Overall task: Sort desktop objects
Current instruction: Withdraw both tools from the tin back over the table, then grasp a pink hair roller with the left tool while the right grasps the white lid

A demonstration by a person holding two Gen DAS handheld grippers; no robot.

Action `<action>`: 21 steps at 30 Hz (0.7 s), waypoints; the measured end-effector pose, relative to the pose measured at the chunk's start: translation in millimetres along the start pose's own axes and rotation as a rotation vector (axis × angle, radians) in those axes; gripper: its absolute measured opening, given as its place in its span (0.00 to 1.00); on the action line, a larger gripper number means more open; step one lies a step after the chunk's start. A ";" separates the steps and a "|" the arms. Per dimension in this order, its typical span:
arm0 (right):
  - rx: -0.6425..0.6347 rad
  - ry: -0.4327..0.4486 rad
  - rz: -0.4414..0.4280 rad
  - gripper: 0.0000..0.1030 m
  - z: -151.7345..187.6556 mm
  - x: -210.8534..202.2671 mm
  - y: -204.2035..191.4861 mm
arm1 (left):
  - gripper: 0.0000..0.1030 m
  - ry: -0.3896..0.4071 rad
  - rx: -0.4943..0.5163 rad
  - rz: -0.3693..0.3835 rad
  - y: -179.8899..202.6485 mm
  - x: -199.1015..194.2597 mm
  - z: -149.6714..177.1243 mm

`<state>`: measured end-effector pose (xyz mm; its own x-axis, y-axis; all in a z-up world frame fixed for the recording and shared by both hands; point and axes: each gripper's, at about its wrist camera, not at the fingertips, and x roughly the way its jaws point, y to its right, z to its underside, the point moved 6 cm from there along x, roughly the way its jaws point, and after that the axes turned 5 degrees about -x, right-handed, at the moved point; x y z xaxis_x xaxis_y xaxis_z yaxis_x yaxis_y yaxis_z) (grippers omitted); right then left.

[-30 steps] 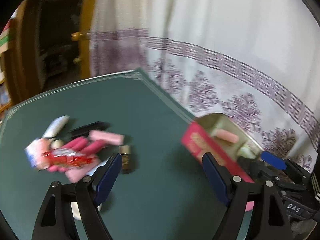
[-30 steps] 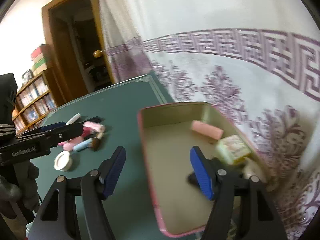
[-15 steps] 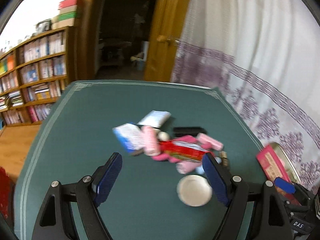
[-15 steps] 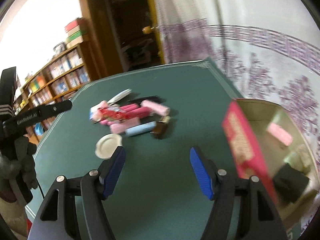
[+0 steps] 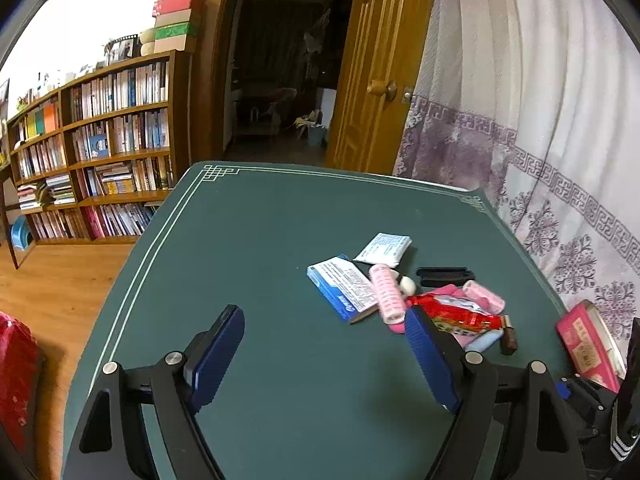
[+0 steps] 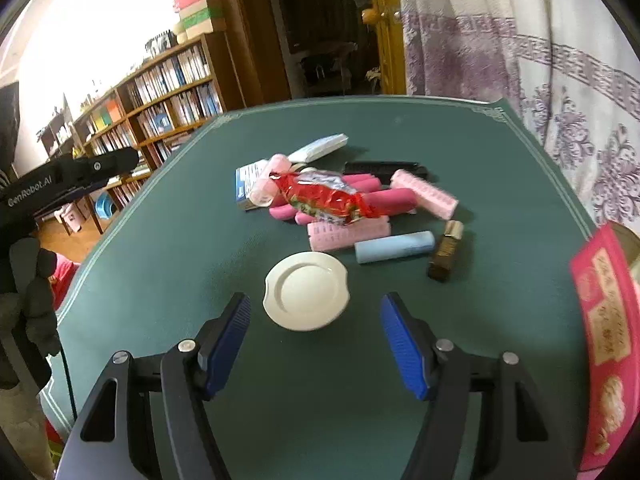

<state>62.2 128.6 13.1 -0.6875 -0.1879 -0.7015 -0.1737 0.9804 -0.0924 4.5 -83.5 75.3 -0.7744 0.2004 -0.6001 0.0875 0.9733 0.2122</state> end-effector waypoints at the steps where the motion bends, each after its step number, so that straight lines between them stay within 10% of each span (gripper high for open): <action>1: -0.004 -0.008 0.000 0.69 -1.3 5.7 -1.0 | 0.82 0.003 0.012 -0.011 -1.3 3.3 -2.7; 11: -0.010 -0.075 -0.012 0.69 -5.4 45.4 -3.5 | 0.82 0.115 -0.002 -0.238 -60.7 9.0 -55.4; 21: -0.039 -0.103 -0.004 0.62 -1.0 60.7 -2.3 | 0.82 -0.057 0.123 -0.066 32.9 86.1 -18.6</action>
<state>20.2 114.8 -28.5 -0.6112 -0.1824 -0.7702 -0.2051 0.9763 -0.0685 -71.0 -36.3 45.0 -0.7446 0.1383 -0.6530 0.1167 0.9902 0.0766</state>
